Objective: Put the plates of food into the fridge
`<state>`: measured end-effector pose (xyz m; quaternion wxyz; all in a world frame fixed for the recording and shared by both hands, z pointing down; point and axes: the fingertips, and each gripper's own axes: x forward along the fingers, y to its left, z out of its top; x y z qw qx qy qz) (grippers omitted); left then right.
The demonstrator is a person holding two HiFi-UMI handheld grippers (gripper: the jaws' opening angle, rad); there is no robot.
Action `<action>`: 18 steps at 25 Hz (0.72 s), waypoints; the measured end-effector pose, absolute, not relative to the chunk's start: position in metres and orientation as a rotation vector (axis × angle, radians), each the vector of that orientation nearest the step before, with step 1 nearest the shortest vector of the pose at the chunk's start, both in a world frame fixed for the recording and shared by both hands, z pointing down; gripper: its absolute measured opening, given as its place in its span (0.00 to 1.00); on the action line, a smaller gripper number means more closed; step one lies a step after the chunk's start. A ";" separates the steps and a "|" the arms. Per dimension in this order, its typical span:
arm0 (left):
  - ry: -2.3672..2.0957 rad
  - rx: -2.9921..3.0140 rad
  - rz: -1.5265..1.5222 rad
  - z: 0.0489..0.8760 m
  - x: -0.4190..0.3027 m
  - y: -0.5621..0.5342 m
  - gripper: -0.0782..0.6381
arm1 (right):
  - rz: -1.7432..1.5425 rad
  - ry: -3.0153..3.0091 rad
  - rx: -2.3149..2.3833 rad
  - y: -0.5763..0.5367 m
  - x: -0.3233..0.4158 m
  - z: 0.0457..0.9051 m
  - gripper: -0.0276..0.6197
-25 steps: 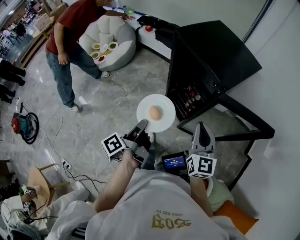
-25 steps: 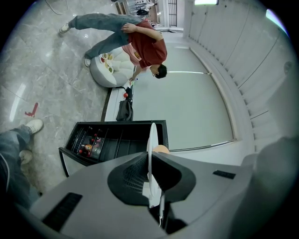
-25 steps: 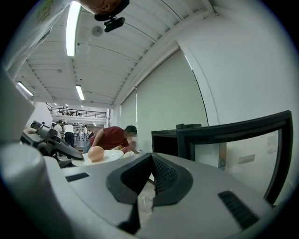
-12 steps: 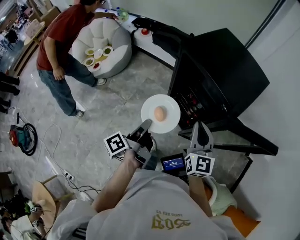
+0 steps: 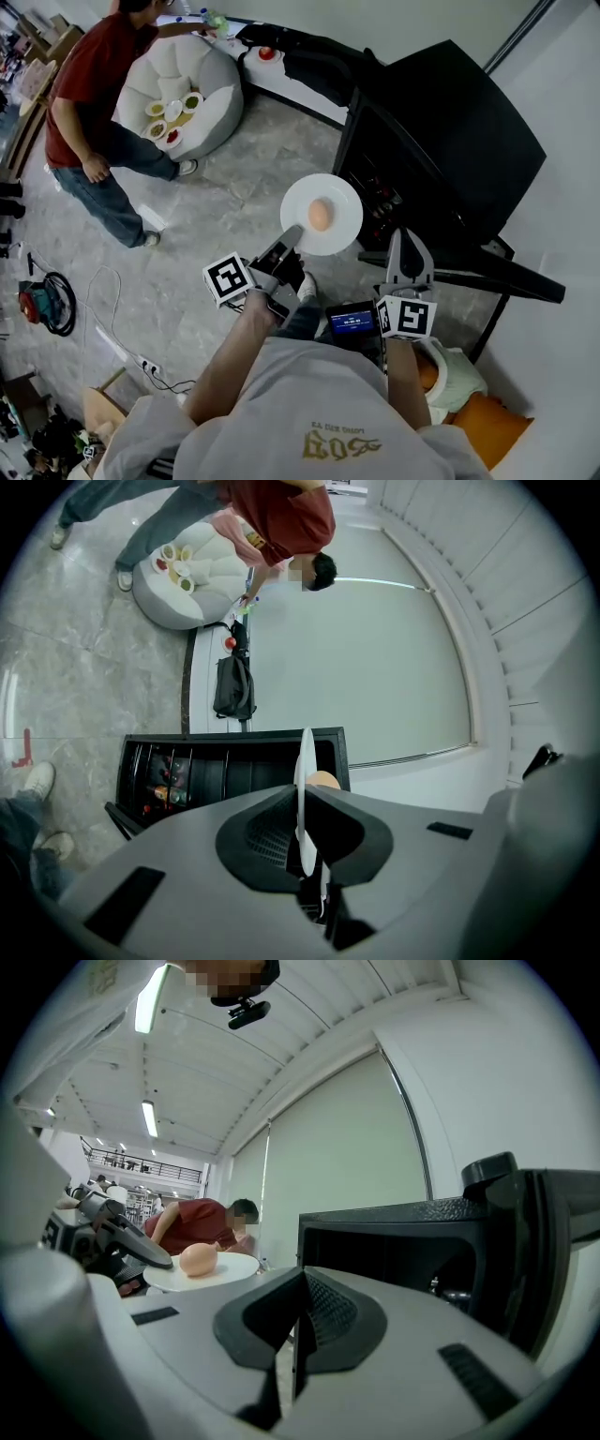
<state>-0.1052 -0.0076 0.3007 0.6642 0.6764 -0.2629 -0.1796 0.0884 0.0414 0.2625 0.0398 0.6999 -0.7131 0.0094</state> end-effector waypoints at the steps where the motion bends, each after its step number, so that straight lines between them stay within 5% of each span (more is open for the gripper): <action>1: -0.595 1.528 -0.410 0.303 -0.106 -0.011 0.13 | 0.021 -2.190 2.141 0.039 0.089 0.264 0.06; 18: -0.577 1.512 -0.344 0.329 -0.058 -0.019 0.13 | 0.049 -2.202 2.080 0.031 0.116 0.289 0.06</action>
